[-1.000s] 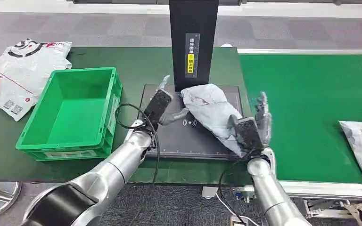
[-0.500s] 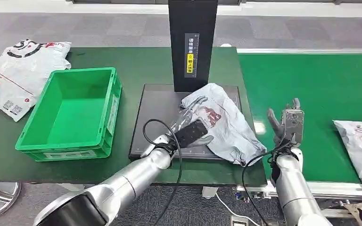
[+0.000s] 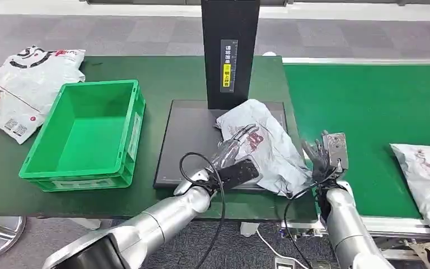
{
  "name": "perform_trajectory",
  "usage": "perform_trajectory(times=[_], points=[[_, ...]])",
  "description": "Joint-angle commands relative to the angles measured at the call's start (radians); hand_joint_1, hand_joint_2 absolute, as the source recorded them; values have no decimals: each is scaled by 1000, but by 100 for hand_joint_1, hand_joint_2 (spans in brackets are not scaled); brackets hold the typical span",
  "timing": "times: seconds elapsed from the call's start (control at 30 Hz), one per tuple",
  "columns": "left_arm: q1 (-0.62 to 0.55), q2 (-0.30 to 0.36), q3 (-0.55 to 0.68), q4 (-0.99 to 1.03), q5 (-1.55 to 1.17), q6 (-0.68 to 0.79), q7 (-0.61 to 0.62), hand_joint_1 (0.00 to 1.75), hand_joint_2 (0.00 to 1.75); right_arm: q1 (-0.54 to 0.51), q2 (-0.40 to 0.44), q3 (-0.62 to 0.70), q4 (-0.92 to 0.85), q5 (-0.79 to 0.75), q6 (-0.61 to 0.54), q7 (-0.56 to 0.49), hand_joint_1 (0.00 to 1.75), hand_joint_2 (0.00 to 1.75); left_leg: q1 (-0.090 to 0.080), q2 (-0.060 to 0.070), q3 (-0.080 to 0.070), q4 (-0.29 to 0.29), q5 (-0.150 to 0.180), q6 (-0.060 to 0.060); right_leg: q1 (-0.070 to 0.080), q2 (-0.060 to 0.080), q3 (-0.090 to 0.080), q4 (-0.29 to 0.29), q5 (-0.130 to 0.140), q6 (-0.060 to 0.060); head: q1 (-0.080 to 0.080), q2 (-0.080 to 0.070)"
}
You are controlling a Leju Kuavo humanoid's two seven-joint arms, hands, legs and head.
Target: Moved the parcel from conveyor to table for the left to box.
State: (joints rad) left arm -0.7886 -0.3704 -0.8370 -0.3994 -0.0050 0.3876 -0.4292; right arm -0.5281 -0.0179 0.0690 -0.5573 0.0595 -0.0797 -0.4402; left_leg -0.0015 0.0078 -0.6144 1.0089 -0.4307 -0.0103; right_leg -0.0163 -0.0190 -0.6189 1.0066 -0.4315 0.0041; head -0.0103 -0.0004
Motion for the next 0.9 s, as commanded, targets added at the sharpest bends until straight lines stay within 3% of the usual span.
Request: perform_trajectory(times=[0.03,0.23,0.3,0.43,0.8,0.9], points=[[-33,21,-152,41,2,-4,16,0,175,-76,-10,20,97,-1,6,2,0,175,1,1,2,0,-1,0,0,3,2,-1,0,0,0,0],[35,21,-463,62,-224,28,139,0,175,-144,-5,38,151,8,-29,23,0,175,0,3,4,-2,-1,0,0,6,3,-2,0,0,0,0],[61,21,-441,48,-186,20,145,0,175,-129,-9,60,149,44,-62,68,0,175,0,3,6,-3,-1,0,0,6,5,-4,0,0,0,0],[43,21,-218,41,137,-30,49,0,175,-98,-28,158,140,162,1,98,0,175,1,0,2,-1,-1,0,0,2,2,-1,-1,0,0,0],[32,21,-214,52,143,-39,42,0,175,-102,-24,158,134,167,-1,103,0,175,1,1,2,0,-1,0,0,3,1,-1,-1,0,0,0],[24,21,-79,56,312,-69,-12,0,175,-97,-22,218,106,252,0,74,0,175,0,2,1,0,-1,0,0,3,1,-1,-1,0,0,0]])
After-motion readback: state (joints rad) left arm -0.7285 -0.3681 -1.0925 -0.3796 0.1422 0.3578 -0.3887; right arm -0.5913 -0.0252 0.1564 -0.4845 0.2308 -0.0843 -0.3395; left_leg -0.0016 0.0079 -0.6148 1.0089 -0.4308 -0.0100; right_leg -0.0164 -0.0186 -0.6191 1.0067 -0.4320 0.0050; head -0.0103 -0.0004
